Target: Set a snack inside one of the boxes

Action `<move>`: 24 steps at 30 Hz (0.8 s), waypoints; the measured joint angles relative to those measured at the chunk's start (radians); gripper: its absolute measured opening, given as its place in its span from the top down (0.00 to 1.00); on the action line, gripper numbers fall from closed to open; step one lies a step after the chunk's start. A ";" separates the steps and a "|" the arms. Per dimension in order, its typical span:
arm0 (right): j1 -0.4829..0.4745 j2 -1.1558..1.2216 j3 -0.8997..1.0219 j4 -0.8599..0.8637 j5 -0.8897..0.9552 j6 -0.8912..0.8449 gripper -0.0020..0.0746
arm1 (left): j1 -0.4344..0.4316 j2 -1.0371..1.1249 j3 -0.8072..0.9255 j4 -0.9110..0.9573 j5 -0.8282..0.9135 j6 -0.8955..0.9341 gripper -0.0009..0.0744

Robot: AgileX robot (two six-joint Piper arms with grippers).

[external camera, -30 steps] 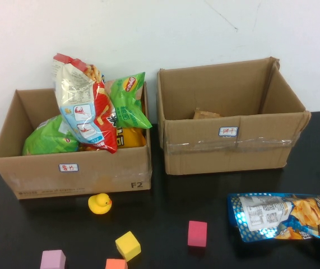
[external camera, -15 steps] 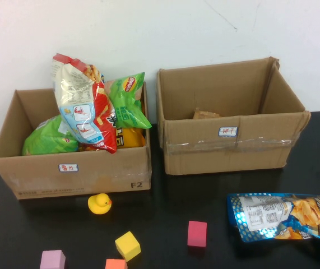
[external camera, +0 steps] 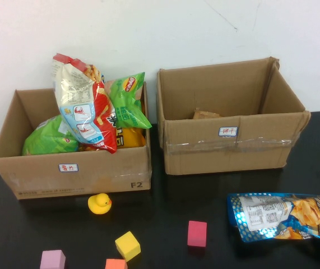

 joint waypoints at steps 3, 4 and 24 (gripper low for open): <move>0.000 0.000 0.000 0.000 0.000 0.000 0.98 | -0.046 0.000 0.000 -0.018 0.002 0.020 0.99; 0.000 0.000 0.000 0.000 0.000 0.000 0.98 | -0.060 0.000 0.000 -0.020 0.002 0.022 0.99; 0.000 0.000 0.000 0.000 0.000 0.000 0.98 | -0.106 0.000 0.000 -0.020 0.002 -0.013 0.99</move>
